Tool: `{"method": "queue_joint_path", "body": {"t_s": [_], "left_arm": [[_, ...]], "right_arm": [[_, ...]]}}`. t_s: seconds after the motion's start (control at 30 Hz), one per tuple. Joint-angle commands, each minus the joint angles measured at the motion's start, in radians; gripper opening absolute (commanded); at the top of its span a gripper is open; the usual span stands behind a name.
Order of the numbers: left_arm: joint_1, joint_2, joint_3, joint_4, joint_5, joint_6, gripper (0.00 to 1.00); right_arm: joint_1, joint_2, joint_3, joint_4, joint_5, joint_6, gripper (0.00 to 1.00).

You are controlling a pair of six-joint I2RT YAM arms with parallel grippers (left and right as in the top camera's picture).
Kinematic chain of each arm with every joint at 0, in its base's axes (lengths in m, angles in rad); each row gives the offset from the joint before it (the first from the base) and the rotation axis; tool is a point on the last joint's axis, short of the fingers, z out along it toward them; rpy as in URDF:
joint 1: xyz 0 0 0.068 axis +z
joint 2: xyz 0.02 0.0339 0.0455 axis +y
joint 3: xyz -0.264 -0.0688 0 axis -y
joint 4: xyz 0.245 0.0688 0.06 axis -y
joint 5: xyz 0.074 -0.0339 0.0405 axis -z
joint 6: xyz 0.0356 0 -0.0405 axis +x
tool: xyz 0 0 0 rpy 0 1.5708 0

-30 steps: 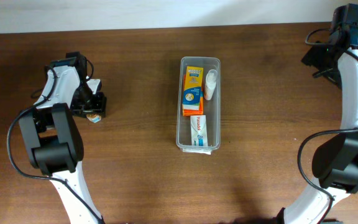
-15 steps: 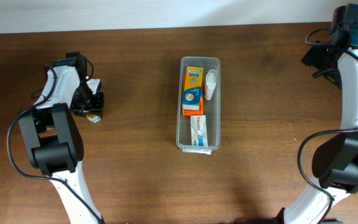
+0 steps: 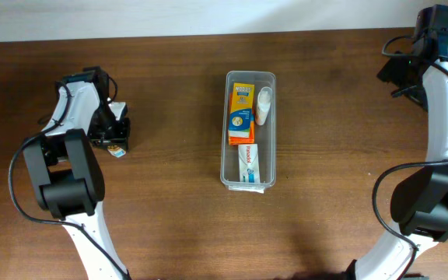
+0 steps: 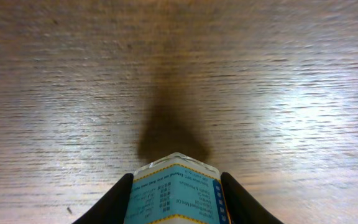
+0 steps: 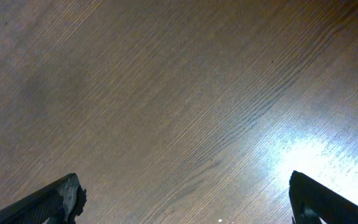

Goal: Pack container
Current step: 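Lift the jar and carry it right over the container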

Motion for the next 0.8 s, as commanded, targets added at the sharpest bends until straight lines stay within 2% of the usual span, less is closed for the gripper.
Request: {"method": "queue_joint_path", "body": {"t_s": [0.0,0.33,0.57,0.77], "left_arm": [[-0.002,0.007,0.089,-0.022,0.049,0.002,0.34],[-0.126,0.007,0.385,-0.195,0.062,0.002,0.34],[-0.306,0.007,0.578,-0.34,0.208,0.002,0.34],[-0.442,0.007,0.624,-0.4,0.292,0.002,0.34]], "right_arm": [[-0.006,0.008,-0.002,0.0,0.016,-0.006,0.98],[-0.006,0.008,-0.002,0.0,0.016,-0.006,0.99],[-0.006,0.008,-0.002,0.0,0.016,-0.006,0.98],[-0.006,0.008,-0.002,0.0,0.016,-0.006,0.98]]}}
